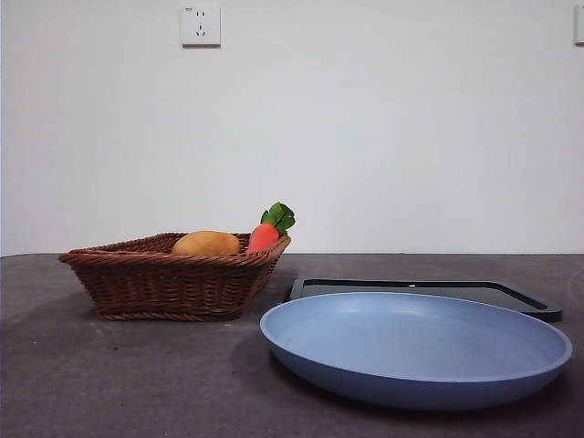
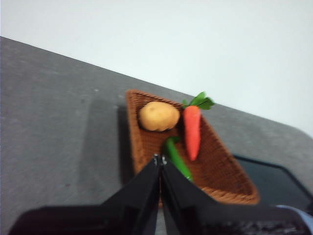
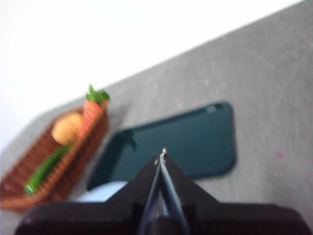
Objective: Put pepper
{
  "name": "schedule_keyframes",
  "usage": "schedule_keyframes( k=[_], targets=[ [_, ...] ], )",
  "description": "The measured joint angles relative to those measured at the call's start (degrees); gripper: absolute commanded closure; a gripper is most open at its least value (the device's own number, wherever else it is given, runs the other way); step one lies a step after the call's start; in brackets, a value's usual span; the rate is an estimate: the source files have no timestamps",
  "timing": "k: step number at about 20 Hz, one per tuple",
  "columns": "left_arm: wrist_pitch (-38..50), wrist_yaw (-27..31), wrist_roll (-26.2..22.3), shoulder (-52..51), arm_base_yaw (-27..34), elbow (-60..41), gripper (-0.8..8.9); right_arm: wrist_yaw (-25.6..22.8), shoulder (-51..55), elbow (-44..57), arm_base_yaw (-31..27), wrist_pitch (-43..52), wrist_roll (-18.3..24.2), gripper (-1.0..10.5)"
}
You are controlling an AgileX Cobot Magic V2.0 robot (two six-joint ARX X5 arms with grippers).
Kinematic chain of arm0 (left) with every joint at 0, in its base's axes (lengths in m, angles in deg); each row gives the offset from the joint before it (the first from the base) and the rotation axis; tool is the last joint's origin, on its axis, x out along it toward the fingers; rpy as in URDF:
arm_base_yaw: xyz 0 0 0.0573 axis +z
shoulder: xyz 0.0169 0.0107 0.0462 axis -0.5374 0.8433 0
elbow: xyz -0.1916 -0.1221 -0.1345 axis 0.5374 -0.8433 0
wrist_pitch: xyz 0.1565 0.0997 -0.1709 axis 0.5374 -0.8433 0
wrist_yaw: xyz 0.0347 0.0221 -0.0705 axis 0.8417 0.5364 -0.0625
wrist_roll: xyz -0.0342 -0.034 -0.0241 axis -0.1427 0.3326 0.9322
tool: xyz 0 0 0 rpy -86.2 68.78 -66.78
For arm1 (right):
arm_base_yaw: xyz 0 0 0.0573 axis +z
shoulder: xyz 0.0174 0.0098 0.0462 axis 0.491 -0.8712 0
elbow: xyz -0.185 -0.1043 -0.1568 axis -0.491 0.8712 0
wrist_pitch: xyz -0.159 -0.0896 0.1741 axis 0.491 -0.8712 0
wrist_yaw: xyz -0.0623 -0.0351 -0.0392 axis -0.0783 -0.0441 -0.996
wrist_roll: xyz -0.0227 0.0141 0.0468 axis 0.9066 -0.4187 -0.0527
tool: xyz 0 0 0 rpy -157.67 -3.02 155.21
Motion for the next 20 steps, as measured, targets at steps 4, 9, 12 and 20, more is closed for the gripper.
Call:
schedule_keyframes(
  k=[4,9,12,20],
  targets=[
    [-3.7,-1.5,0.8,2.7,0.0,6.9,8.07,0.0,-3.1,-6.2,0.0,0.2,-0.8,9.4],
    [-9.6,-5.9,-0.6,10.2,0.0,16.1,8.07,2.6,-11.1,-16.0,0.0,-6.0,0.8,9.4],
    [-15.1,-9.8,-3.7,15.7,0.0,22.1,8.07,4.9,-17.2,-23.2,0.1,-13.5,4.4,9.4],
    [-32.5,-19.2,-16.2,28.7,0.0,37.0,8.07,11.1,-32.5,-41.0,1.6,-36.7,18.4,9.4]
  ],
)
